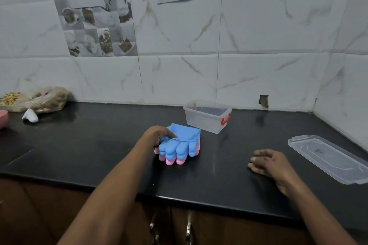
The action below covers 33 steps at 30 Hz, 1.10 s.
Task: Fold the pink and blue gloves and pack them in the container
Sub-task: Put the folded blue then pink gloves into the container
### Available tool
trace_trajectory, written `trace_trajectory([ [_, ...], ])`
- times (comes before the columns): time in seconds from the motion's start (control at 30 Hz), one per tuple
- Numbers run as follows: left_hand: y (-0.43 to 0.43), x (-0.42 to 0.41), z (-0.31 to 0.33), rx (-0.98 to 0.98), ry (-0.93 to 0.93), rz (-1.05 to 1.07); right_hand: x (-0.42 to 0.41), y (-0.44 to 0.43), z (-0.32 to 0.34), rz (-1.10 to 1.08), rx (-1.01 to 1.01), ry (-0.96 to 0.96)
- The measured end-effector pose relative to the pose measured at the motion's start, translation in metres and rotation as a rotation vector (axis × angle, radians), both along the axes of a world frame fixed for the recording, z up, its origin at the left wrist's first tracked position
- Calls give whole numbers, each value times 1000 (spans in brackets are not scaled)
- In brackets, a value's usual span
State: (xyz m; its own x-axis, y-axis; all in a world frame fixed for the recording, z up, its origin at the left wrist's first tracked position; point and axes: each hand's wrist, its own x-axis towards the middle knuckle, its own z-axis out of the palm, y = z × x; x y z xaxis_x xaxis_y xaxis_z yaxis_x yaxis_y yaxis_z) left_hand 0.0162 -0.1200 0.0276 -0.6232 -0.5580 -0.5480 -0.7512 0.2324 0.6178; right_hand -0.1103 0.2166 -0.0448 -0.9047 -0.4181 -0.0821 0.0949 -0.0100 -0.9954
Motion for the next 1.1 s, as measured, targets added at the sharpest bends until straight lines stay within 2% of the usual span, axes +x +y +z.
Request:
trace_trajectory([
  [0.1, 0, -1, 0, -46, 181, 155, -2, 10, 0, 8, 12, 18],
  [0.17, 2, -3, 0, -211, 275, 149, -3, 15, 0, 3, 17, 32],
  [0.27, 18, -9, 6, -577, 170, 94, -4, 21, -2, -8, 21, 56],
  [0.33, 31, -13, 11, -750, 81, 42, -5, 22, -2, -6, 23, 73],
  [0.4, 35, -19, 14, -887, 128, -9, -4, 24, -1, 10, 45, 112],
  [0.5, 32, -31, 17, -926, 410, -107, -6, 35, 3, 4, 197, 298],
  [0.6, 34, -54, 25, -961, 518, -199, -20, 58, 10, -100, 464, 581],
  [0.67, 41, -74, 26, -1013, 485, -281, -27, 74, 10, -132, 583, 663],
  [0.9, 52, -122, 13, -1209, 242, -554, -42, 83, -7, -149, 561, 695],
  [1.1, 63, -145, 19, -1207, 319, -562, -51, 77, -15, -182, 518, 731],
])
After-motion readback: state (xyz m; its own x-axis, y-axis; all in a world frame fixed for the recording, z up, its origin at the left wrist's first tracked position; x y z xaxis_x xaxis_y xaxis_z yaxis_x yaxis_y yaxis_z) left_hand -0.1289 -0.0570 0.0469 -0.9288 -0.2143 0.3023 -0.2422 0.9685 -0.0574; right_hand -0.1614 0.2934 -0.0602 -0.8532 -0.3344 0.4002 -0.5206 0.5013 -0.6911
